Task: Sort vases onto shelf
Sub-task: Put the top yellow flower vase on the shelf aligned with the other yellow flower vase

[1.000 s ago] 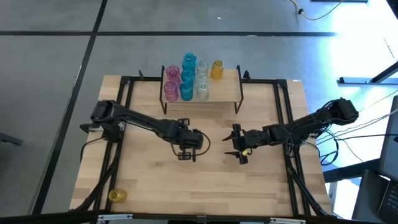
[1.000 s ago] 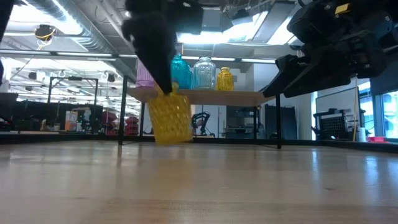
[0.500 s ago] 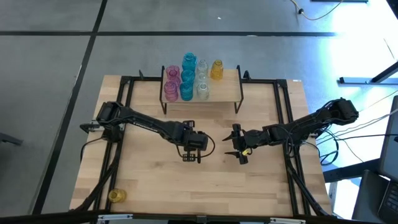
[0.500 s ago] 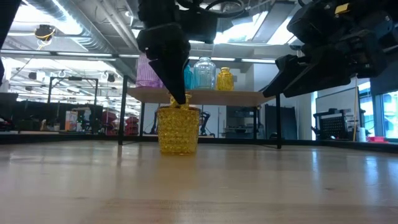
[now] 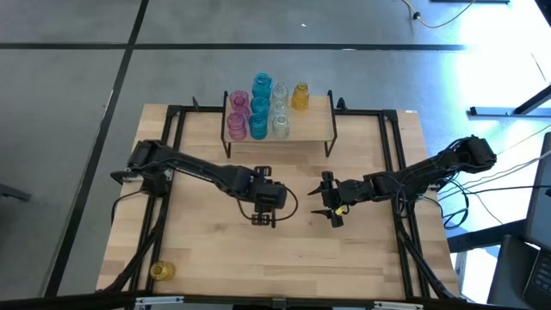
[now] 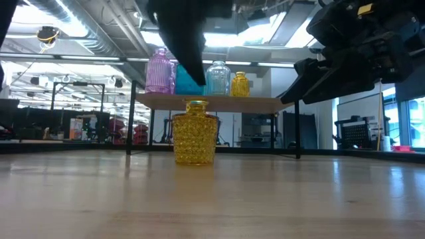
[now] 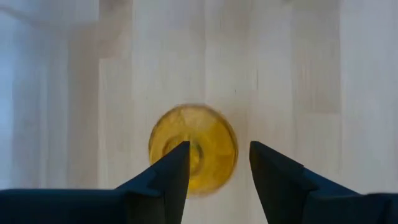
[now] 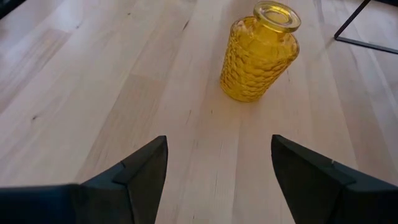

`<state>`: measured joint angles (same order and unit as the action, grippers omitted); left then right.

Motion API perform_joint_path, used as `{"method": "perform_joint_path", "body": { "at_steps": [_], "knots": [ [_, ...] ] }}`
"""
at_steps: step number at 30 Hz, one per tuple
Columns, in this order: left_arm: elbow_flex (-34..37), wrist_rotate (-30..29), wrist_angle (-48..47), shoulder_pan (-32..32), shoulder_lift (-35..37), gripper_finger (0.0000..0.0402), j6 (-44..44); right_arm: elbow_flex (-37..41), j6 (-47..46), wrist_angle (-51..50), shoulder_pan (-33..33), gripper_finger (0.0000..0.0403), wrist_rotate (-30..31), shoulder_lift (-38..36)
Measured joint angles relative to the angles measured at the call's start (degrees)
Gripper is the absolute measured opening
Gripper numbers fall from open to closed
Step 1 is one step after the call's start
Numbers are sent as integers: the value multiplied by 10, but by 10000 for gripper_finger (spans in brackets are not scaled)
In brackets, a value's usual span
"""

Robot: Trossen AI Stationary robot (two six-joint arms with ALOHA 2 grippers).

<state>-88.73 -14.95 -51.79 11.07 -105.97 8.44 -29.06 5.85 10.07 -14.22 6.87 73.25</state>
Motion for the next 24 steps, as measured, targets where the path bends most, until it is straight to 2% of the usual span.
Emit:
{"method": "perform_joint_path", "body": {
  "at_steps": [2, 5, 12, 17, 24],
  "knots": [
    [22, -3, 0, 6, 29, 160, 3, 0, 0, 0, 0, 266, 0, 0],
    [86, -7, 48, 11, 91, 161, 19, 0, 0, 0, 0, 266, 0, 0],
    [325, -16, 277, 15, 235, 161, 49, 0, 0, 19, 0, 266, 1, 0],
    [457, -15, 456, 27, 266, 161, 50, 0, 0, 74, 0, 266, 1, 2],
    [555, -44, 631, 28, 256, 161, 48, -15, 18, 170, 9, 266, 2, 70]
  ]
}}
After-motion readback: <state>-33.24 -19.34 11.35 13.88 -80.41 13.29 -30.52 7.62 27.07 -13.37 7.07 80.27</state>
